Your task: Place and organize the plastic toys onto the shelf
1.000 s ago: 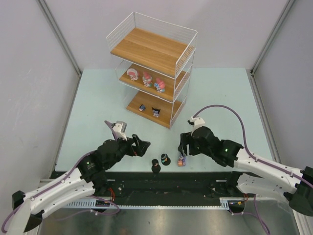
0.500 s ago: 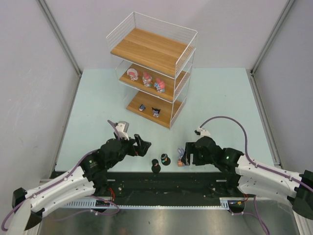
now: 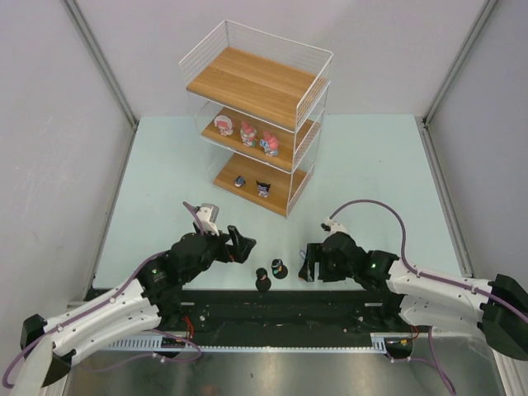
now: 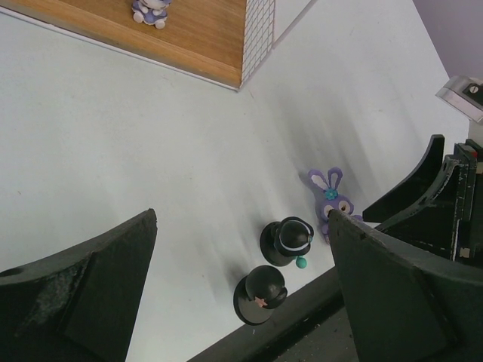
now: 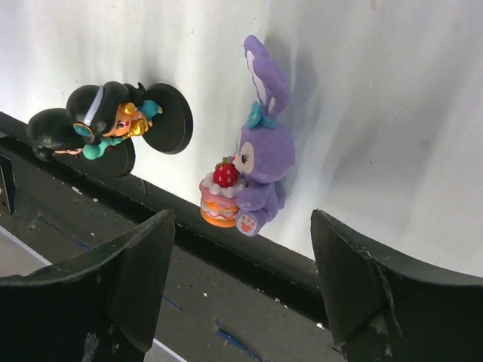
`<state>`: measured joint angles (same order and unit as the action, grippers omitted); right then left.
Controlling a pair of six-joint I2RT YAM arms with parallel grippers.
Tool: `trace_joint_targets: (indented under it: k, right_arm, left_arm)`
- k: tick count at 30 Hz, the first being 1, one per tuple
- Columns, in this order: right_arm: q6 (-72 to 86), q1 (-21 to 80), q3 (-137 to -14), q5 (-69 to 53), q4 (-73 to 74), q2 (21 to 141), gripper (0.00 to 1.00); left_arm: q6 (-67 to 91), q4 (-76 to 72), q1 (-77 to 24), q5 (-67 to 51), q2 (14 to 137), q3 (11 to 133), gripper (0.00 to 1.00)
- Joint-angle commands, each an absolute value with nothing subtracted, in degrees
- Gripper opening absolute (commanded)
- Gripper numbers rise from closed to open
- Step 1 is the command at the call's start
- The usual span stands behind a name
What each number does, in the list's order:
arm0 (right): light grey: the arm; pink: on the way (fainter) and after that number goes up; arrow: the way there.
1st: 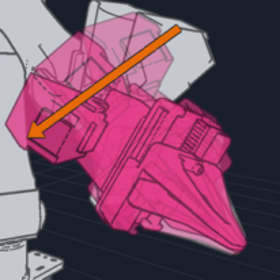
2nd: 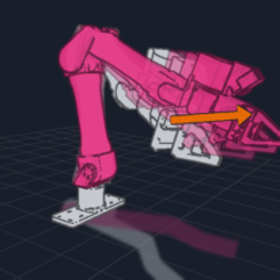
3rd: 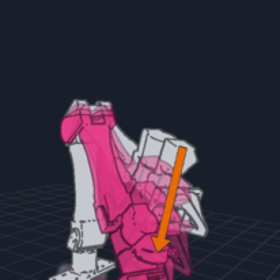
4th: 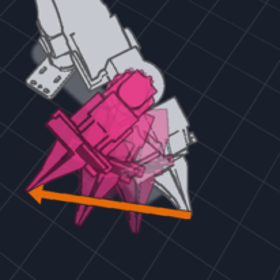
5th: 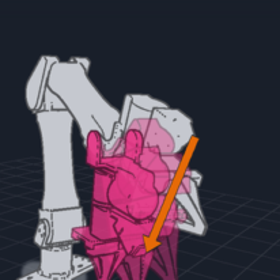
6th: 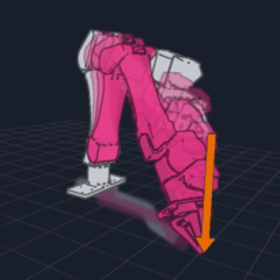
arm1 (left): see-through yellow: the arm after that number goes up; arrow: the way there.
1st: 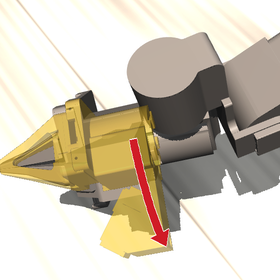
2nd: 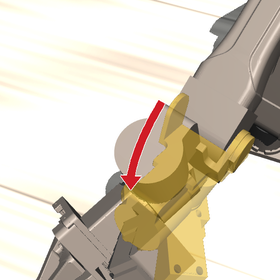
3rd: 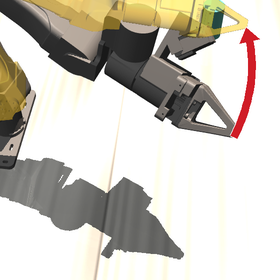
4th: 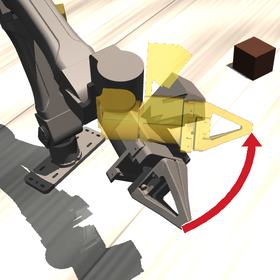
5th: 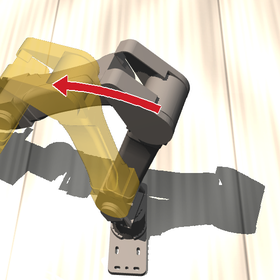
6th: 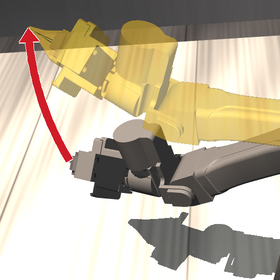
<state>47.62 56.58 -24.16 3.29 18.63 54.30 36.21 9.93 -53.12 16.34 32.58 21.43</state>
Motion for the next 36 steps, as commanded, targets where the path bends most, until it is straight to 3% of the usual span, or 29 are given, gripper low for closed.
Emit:
trace_joint_targets:
  k: [1, 9, 14, 29, 32, 36]
  right_arm:
    - [47.55, 56.43, -23.91, 2.64, 14.42, 55.98, 0.77]
    - [45.53, 55.02, -23.82, 1.23, 13.1, 58.1, 0.73]
    - [44.47, 53.62, -23.38, -0.95, 11.78, 58.53, 0.63]
    - [43.86, 53.35, -22.32, -3.51, 8.53, 61.26, 0.66]
    - [43.68, 53.35, -22.32, -3.87, 7.65, 62.49, 0.61]
    - [43.24, 53.35, -22.32, -4.57, 6.86, 63.37, 0.45]
  left_arm:
    - [37.35, 8.79, -53.44, 16.61, 31.64, 22.76, 1.0]
    - [37.53, 9.49, -53.44, 16.87, 30.41, 22.06, 1.0]
    - [37.71, 9.23, -53.44, 16.61, 30.41, 21.8, 1.0]
    - [37.79, 8.96, -53.44, 16.26, 30.59, 21.53, 1.0]
    - [37.88, 9.05, -53.44, 16.26, 30.24, 21.45, 1.0]
    - [37.88, 9.49, -53.44, 16.26, 29.8, 21.45, 1.0]
